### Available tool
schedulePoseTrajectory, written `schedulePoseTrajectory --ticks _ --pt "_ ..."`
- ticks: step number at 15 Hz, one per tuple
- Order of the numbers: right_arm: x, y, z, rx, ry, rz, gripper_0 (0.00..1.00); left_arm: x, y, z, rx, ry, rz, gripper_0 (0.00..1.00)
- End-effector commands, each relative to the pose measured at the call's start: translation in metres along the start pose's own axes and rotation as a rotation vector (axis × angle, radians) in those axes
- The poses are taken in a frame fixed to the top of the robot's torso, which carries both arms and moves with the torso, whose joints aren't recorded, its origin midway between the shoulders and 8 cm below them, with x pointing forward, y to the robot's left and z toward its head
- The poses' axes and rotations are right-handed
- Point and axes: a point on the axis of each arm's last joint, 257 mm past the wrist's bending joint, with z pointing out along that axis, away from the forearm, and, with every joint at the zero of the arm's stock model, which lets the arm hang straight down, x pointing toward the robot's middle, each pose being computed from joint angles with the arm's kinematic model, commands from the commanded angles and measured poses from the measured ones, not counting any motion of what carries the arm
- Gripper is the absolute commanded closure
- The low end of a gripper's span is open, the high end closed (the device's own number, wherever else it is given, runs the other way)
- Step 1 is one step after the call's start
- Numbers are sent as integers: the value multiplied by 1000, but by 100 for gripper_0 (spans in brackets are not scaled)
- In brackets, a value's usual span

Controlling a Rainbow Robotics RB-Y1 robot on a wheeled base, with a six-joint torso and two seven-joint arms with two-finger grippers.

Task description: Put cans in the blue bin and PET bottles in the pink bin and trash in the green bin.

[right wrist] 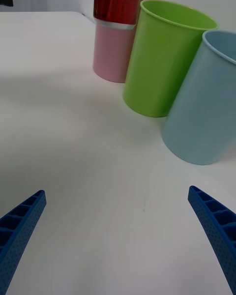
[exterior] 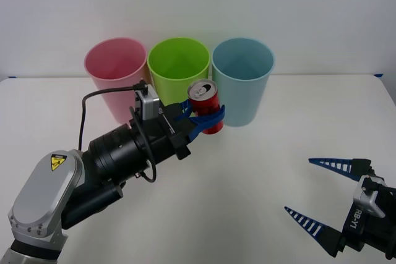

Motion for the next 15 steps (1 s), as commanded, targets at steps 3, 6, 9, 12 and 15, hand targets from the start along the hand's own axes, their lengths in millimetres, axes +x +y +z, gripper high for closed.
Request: schedulePoseTrajectory --ticks 3,6,9,12,15 --pt "0 0 0 0 0 0 0 -42 9 8 -27 -68 30 100" --pt "0 0 0 0 0 0 0 -63 19 17 -68 -88 106 100" --pt "0 0 0 0 0 0 0 -82 28 32 -92 -98 175 100" --pt "0 0 0 0 0 0 0 -99 31 50 -98 -116 151 100" --pt "0 0 0 0 0 0 0 -101 44 70 -101 -106 163 100"
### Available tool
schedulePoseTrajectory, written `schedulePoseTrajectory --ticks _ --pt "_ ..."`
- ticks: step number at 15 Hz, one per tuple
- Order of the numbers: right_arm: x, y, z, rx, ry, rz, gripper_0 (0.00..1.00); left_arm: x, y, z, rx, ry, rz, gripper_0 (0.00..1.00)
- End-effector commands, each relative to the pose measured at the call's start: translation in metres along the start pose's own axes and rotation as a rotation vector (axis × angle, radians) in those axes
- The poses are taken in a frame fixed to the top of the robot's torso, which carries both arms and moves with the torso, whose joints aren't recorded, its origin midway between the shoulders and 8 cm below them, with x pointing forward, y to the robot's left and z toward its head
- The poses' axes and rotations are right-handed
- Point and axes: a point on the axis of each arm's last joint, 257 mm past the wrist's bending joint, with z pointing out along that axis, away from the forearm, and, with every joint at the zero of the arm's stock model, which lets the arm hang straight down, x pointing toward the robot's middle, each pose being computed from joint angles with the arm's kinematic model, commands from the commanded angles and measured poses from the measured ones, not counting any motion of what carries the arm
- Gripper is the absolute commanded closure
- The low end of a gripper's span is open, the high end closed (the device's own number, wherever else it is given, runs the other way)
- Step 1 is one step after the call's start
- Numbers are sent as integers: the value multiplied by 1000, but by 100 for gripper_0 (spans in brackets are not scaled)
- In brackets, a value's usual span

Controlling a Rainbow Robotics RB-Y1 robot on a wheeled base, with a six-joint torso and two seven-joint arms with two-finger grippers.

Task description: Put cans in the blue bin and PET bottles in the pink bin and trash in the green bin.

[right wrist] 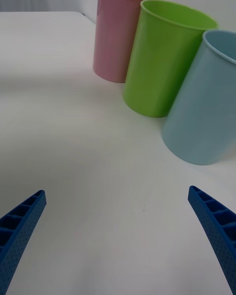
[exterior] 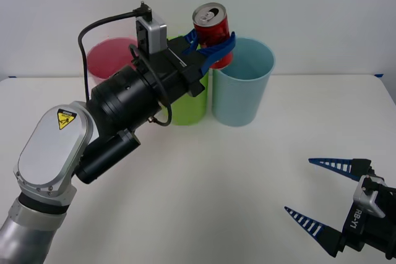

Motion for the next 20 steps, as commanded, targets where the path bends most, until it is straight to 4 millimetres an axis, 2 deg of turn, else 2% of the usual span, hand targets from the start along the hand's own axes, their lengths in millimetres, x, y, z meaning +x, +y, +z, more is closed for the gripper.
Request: schedulePoseTrajectory --ticks 1,4,8,13,17,20 --pt "0 0 0 0 0 0 0 4 13 20 -9 12 14 100" --pt "0 0 0 0 0 0 0 9 30 44 -21 29 23 100" --pt "0 0 0 0 0 0 0 17 45 65 -20 62 35 100" --pt "0 0 0 0 0 0 0 38 62 94 -21 131 66 100" --pt "0 0 0 0 0 0 0 47 73 108 -29 166 81 100" --pt "0 0 0 0 0 0 0 59 74 110 -36 191 92 100"
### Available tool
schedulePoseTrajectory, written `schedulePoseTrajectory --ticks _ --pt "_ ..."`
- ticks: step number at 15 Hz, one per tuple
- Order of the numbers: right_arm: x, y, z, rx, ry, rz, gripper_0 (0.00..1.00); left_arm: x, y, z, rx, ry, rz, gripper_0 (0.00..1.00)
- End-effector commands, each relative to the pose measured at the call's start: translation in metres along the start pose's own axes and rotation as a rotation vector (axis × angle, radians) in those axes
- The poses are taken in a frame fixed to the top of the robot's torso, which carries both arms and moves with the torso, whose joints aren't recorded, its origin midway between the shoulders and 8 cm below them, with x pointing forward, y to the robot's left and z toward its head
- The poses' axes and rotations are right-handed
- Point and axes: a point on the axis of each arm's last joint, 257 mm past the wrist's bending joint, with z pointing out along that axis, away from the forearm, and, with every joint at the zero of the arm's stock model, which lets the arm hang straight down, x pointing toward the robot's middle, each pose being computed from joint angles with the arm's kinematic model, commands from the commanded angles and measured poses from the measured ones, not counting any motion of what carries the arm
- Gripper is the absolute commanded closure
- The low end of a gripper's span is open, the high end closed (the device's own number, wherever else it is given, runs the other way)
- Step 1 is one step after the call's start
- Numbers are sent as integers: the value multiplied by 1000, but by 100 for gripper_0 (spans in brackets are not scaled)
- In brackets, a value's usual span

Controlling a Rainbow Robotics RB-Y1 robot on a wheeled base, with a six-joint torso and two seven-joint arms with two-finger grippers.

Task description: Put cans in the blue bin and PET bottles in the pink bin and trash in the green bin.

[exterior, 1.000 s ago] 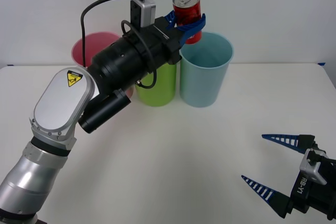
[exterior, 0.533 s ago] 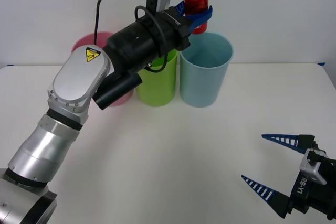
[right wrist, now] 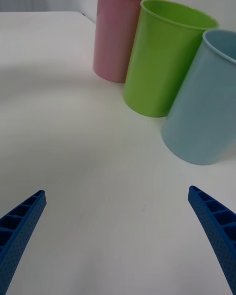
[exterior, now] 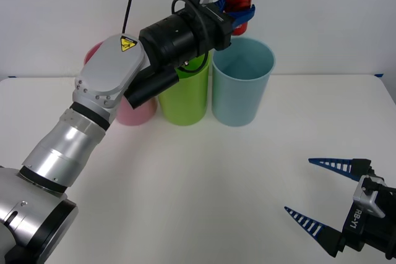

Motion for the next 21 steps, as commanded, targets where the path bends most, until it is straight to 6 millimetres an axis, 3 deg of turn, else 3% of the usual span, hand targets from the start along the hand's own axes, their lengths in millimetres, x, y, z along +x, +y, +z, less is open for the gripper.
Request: schedulePoseTrajectory --ticks 1,10,21 --pt "0 0 0 0 0 0 0 13 -1 2 -3 26 14 100" --pt "0 0 0 0 0 0 0 50 -5 4 5 113 58 100" --pt "0 0 0 0 0 0 0 61 -8 8 15 149 89 100"
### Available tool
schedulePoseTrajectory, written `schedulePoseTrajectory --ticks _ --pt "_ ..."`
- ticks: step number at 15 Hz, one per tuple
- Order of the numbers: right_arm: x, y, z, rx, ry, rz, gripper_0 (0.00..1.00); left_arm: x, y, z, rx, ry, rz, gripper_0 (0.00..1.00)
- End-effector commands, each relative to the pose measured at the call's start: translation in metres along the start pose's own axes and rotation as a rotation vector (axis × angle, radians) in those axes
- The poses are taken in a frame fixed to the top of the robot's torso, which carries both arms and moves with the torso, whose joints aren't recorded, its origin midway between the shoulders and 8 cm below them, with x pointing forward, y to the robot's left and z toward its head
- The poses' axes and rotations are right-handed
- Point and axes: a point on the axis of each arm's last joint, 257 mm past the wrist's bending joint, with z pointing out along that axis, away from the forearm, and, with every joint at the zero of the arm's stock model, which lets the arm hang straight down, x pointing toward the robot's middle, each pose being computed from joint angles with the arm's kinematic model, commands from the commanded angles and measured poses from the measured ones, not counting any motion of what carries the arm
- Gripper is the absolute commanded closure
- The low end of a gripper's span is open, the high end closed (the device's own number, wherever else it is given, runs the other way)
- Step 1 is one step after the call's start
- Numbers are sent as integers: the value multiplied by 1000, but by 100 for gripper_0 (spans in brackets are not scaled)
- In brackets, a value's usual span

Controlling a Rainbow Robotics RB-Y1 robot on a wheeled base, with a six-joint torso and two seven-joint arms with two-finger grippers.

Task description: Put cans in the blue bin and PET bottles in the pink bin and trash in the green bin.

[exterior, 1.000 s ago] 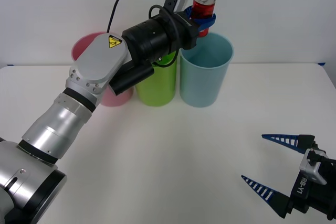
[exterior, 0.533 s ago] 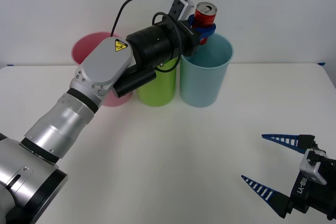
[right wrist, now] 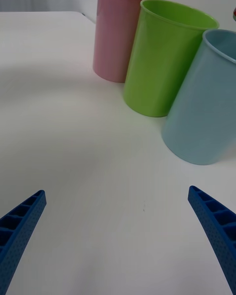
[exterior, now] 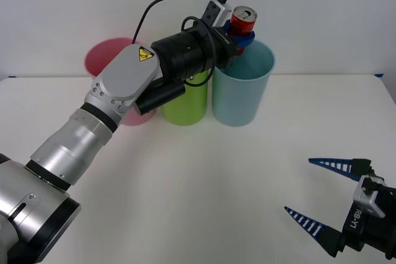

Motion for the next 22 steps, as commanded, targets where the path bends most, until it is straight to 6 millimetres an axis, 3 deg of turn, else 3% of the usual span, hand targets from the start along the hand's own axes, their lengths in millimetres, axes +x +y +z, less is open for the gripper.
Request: schedulePoseTrajectory --ticks 1,4,5,6,7,11,12,13,14,22 --pt "0 0 0 0 0 0 0 1 -2 1 0 5 9 100" --pt "0 0 0 0 0 0 0 2 -4 3 -1 8 10 100" --pt "0 0 0 0 0 0 0 2 -3 3 -2 8 13 95" --pt "0 0 0 0 0 0 0 2 -2 3 -3 8 13 71" --pt "0 0 0 0 0 0 0 2 -3 3 -2 7 14 61" --pt "0 0 0 0 0 0 0 2 -3 3 -2 7 12 54" --pt "0 0 0 0 0 0 0 2 -3 3 -2 7 11 37" --pt "0 0 0 0 0 0 0 1 -3 3 -2 7 8 8" --pt "0 0 0 0 0 0 0 1 -3 3 -2 7 8 0" --pt "0 0 0 0 0 0 0 0 -6 5 2 3 -13 0"
